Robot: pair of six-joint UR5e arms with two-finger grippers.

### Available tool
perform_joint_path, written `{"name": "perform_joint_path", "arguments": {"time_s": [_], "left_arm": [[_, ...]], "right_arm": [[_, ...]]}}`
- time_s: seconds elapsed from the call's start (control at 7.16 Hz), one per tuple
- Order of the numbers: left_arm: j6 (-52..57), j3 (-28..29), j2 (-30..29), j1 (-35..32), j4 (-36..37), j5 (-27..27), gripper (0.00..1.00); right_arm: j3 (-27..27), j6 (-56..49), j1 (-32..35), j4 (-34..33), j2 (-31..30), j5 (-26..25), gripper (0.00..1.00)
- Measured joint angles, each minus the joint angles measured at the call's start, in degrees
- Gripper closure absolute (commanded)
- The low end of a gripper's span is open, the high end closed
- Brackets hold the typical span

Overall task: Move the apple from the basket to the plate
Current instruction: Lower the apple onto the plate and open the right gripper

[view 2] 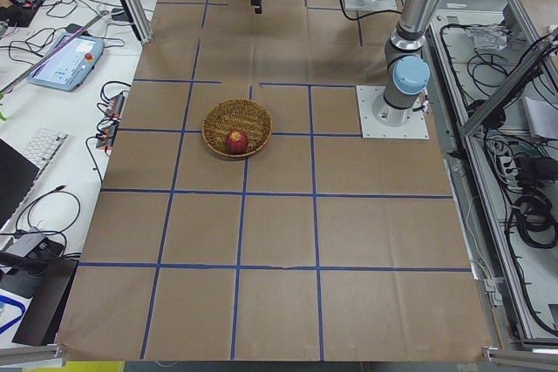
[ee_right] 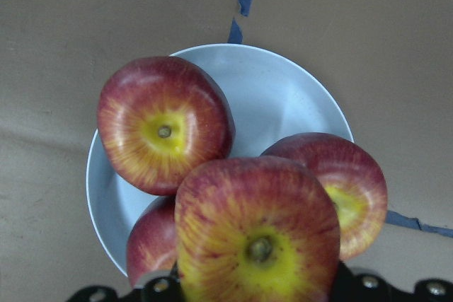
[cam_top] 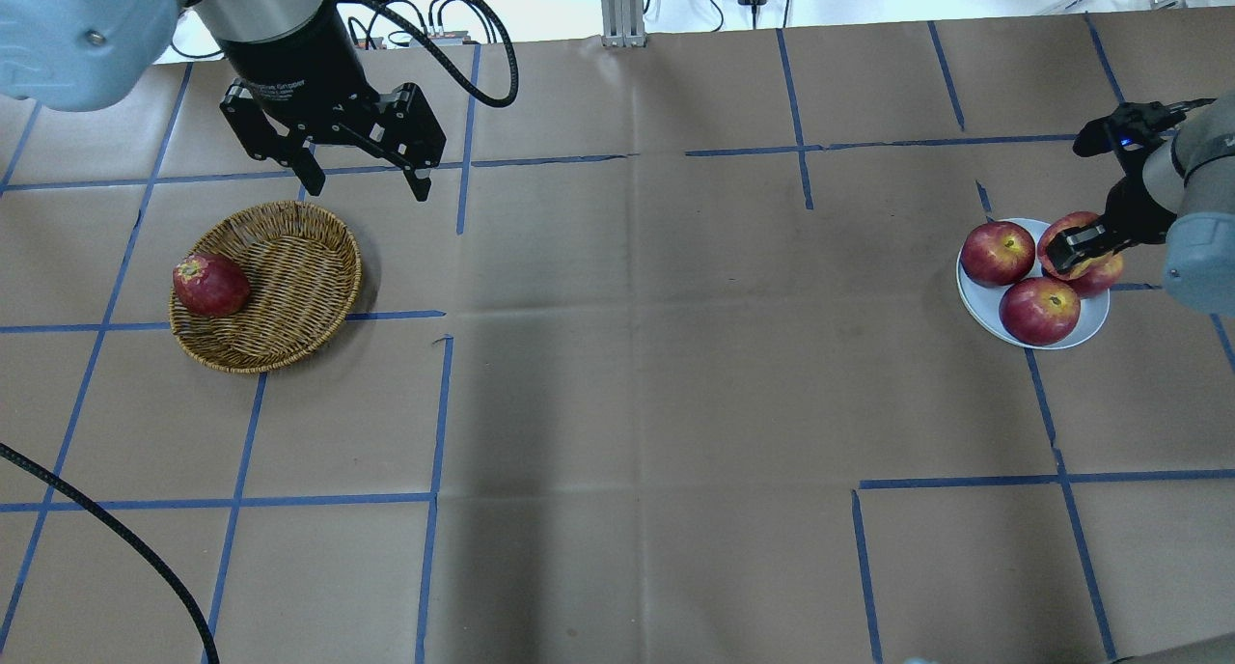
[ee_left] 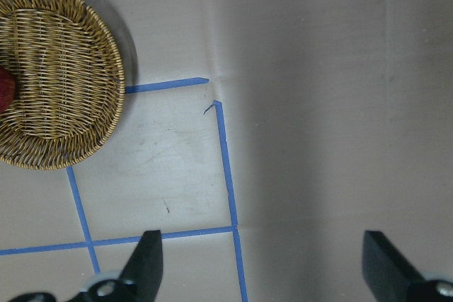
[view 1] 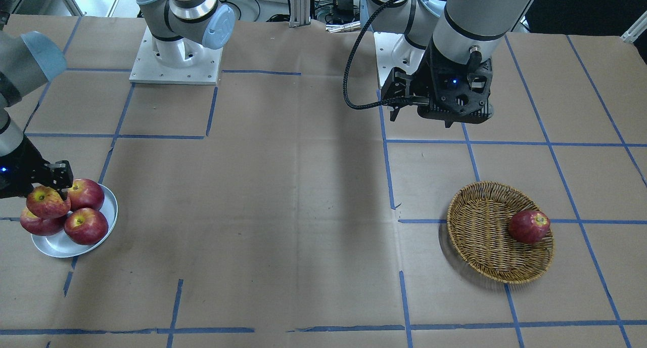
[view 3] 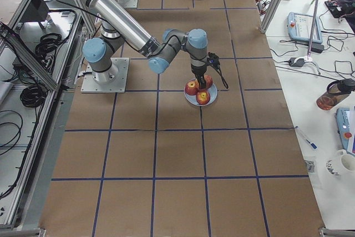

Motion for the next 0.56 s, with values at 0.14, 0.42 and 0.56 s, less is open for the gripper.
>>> {"name": "perform_joint_path", "arguments": {"time_s": [0.14,0.42,0.56], "left_arm": [[0.0,0.0,0.0,0.0,0.0,0.0,0.01],[0.0,0.0,0.0,0.0,0.0,0.0,0.01],[0.0,0.0,0.0,0.0,0.0,0.0,0.01]], "right_arm": [[0.0,0.1,0.0,-0.1,0.0,0.0,0.00],[-0.1,0.4,0.1,0.1,-0.5,-0.1,0.00],[-0.3,0.6,0.1,0.3,-0.9,-0.2,0.00]]}}
